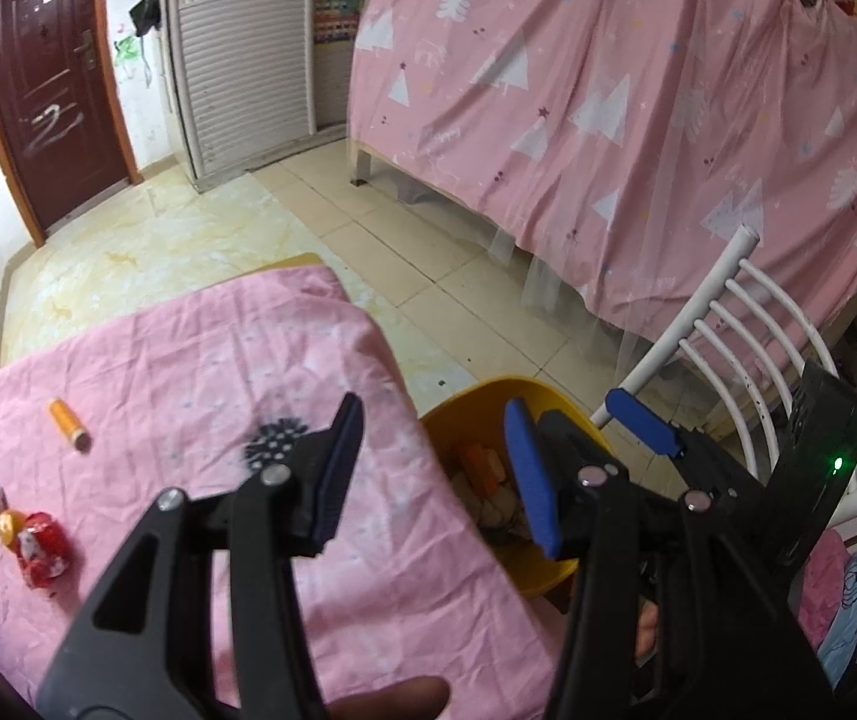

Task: Collect trash
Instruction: 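Move both open tools back over the remaining trash on the bed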

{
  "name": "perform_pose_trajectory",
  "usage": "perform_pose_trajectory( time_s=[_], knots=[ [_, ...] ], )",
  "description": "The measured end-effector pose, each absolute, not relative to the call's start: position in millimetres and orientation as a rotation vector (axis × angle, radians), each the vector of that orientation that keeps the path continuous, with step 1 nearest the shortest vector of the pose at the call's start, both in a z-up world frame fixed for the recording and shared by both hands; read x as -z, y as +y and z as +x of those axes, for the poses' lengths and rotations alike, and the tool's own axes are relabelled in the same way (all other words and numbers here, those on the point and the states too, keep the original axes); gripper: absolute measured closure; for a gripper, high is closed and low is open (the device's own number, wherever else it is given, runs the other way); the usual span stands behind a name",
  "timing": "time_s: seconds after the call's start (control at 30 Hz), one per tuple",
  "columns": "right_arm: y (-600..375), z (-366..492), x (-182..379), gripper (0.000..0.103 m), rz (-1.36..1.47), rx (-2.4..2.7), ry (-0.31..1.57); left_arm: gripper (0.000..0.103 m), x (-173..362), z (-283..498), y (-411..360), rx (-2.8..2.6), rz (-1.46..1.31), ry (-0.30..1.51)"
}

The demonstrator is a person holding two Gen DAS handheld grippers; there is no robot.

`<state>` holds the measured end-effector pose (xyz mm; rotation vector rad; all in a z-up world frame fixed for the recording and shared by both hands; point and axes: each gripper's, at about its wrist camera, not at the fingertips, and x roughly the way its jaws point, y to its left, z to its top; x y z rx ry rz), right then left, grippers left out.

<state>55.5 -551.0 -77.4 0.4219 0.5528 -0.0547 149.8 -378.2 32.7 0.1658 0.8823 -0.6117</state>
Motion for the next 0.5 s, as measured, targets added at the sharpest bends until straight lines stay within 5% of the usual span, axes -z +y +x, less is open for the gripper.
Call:
perform_pose_trajectory(
  time_s=[0.5],
  knots=[
    [-456.1, 90.1, 53.4, 0.035, 0.277, -0.063, 0.602, 0.054, -52.4, 172.1, -276.0, 0.514, 0.025, 0.852]
  ],
)
